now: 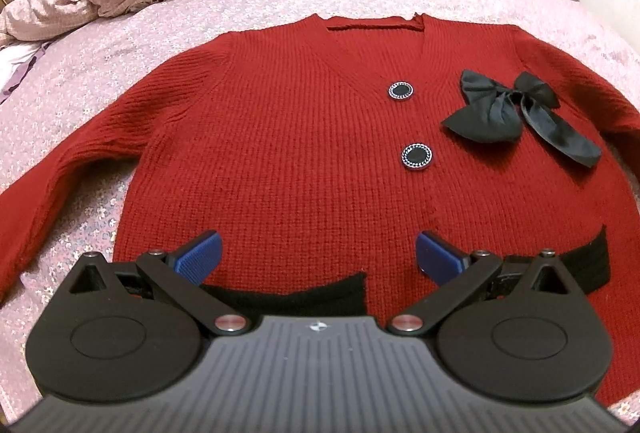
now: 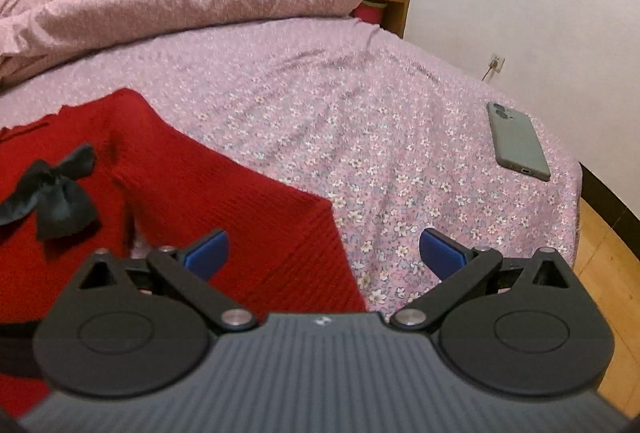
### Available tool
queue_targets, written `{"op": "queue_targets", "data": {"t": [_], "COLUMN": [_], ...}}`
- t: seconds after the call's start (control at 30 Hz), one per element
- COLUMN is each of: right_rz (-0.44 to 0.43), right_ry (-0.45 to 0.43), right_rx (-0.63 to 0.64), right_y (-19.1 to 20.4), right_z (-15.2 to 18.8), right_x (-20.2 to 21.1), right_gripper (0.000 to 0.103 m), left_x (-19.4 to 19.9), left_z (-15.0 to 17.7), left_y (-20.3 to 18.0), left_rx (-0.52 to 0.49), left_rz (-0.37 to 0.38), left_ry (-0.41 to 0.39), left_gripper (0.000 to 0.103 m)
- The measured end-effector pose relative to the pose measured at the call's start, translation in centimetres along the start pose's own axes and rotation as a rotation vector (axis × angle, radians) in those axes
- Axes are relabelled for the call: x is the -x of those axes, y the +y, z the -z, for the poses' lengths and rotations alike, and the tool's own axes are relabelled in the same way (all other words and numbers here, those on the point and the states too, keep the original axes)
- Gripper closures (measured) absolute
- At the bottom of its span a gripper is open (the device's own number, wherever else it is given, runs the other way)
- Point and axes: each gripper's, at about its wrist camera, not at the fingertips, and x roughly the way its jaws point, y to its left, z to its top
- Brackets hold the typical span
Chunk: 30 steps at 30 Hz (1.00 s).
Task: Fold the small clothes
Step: 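Move the right gripper to the cardigan sleeve beside the bow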
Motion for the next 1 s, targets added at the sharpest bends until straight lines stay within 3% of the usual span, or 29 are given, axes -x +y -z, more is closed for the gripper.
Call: {"op": "queue_targets", "data": {"t": [0.3,0.43,0.83,1.0], "right_rz": [-0.084,-0.141,-0.191,-0.217], "right_ry": [0.101,0.162,0.164,0.141], "right_rx": [-0.022,-0.108,-0.129,-0.122], "right_y": [-0.4,-1.4,-1.8,-1.9], "right_z": [0.6,1.3,1.8,1.7], "right_x": [-2.4,-3.6,-3.7,-3.1], "right_gripper": [0.0,0.0,0.0,0.017], "left_x": [-0.6,-0.7,-0.8,-0.5], "left_z": [0.2,0.3,0.3,0.2], "left_y": [-0.2,-0.2,-0.2,-0.2], "left_rx": [-0.001,-0.001,0.0,-0.002], "left_rz": [-0.014,-0.011,-0.004,0.002], "left_ry": [0.024,0.033,0.043,0.038], "left_gripper": [0.0,0.0,0.0,0.0]}}
